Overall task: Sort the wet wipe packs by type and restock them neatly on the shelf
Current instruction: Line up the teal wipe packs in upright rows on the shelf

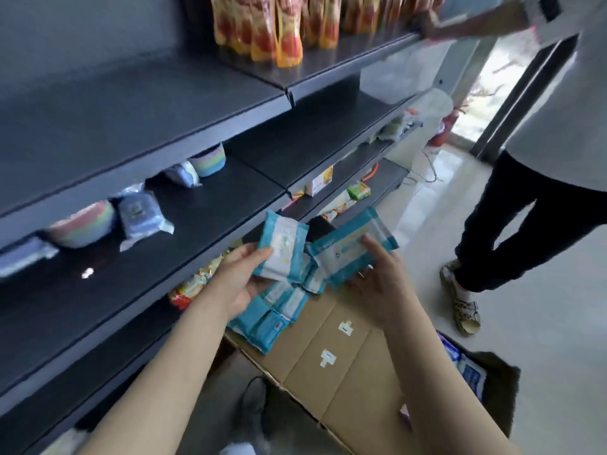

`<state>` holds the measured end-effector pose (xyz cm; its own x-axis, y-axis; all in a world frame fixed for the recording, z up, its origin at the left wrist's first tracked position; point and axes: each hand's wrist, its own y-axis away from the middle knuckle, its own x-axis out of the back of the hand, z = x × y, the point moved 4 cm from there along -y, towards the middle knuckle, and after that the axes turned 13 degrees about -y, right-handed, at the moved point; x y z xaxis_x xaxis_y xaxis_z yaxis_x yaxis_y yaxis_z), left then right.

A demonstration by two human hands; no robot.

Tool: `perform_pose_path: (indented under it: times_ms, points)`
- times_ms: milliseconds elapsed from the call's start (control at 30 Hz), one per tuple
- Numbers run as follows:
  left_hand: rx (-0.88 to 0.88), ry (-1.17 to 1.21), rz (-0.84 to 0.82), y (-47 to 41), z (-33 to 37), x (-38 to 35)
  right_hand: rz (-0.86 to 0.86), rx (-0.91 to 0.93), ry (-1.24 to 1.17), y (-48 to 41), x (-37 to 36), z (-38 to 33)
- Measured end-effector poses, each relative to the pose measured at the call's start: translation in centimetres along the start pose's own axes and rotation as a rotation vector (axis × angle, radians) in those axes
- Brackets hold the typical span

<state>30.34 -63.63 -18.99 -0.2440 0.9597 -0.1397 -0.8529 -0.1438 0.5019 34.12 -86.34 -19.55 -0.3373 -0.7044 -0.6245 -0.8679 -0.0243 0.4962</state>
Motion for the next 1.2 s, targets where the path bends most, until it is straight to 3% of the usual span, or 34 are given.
perform_pose_path:
  times_ms: [133,400,667,833,1200]
  points:
    - [-0.165,-0.003,0.049,7.1,3.4,2.3,-0.130,0.030,0.037,4.8,-4.5,-1.0]
    - [-0.273,0.006,0.246,17.9,8.8,11.7,-0.303,-0.053,0.011,12.9,-15.5,1.6]
    - [-0.362,-0.085,0.528,26.0,10.0,26.7,-0.426,-0.107,0.072,19.4,-24.1,12.3]
    - [-0.382,-0.030,0.735,31.4,10.1,36.1,-0.458,-0.041,0.237,23.9,-28.9,20.1]
    - [-0.445,0.297,0.694,34.2,9.1,47.8,-0.620,-0.021,0.343,27.9,-37.8,30.1]
